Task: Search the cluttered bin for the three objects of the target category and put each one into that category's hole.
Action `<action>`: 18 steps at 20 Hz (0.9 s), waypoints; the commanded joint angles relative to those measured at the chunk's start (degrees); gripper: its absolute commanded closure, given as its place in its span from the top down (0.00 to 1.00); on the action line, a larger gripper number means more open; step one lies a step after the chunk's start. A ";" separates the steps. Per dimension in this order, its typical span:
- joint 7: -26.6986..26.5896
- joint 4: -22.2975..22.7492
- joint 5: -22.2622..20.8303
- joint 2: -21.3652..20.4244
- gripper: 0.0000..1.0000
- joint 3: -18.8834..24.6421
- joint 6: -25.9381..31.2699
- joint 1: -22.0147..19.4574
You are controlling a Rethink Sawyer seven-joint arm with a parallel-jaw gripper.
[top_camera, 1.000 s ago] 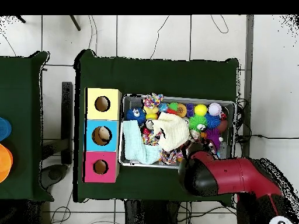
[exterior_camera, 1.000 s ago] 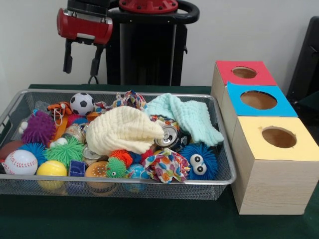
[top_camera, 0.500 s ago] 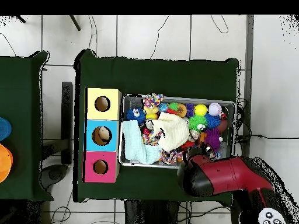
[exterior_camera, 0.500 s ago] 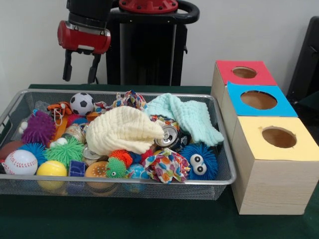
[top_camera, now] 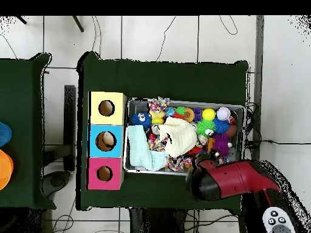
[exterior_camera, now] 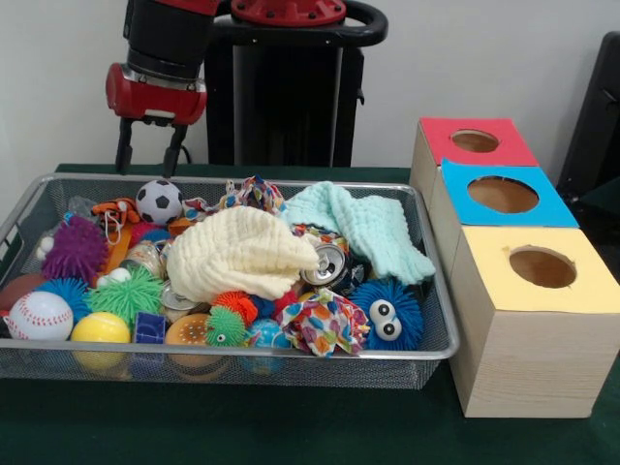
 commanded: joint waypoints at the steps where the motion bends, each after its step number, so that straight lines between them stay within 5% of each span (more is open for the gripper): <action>1: 2.19 -4.48 -0.56 1.70 1.00 0.85 -2.15 -2.92; 10: -0.19 -5.88 -1.02 0.44 1.00 2.50 -1.49 -3.95; 18: 5.89 -7.81 -3.41 4.57 1.00 -1.08 -6.87 -0.59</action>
